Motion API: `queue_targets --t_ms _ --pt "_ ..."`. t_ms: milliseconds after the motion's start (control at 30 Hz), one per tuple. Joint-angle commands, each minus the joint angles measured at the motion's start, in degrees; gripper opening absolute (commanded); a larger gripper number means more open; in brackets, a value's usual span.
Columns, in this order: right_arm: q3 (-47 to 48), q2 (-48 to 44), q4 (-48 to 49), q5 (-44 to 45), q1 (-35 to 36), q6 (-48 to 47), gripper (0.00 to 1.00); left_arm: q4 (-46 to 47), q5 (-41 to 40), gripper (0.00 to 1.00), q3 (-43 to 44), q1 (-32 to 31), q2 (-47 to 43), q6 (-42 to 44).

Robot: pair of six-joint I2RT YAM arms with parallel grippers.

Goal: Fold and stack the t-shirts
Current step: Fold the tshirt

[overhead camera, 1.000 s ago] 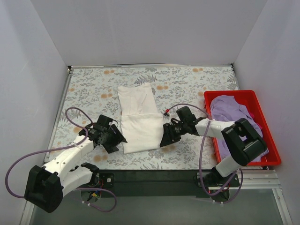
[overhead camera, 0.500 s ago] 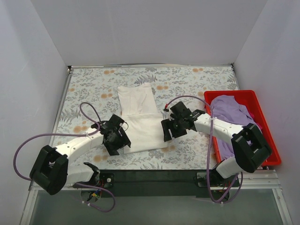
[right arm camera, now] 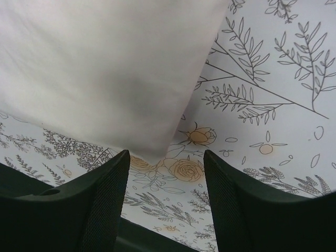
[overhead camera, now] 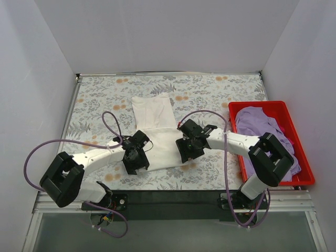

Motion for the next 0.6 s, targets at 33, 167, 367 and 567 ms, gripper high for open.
queue_targets --t_ms 33,167,367,567 --pt "2.51 1.98 -0.5 0.97 1.89 2.27 0.54 2.03 -2.45 0.45 -0.77 -1.67 2.65 -0.81" --pt "1.99 3.56 -0.59 0.88 2.77 3.41 0.54 3.35 -2.1 0.36 -0.69 -2.81 4.41 -0.63" --pt "0.67 5.06 -0.67 2.9 3.3 4.2 0.52 4.85 -1.22 0.25 -1.3 -3.69 5.56 -0.19" --pt "-0.47 6.46 -1.2 3.87 4.53 4.64 0.48 4.94 -0.96 0.11 -2.0 -3.7 5.03 -0.1"
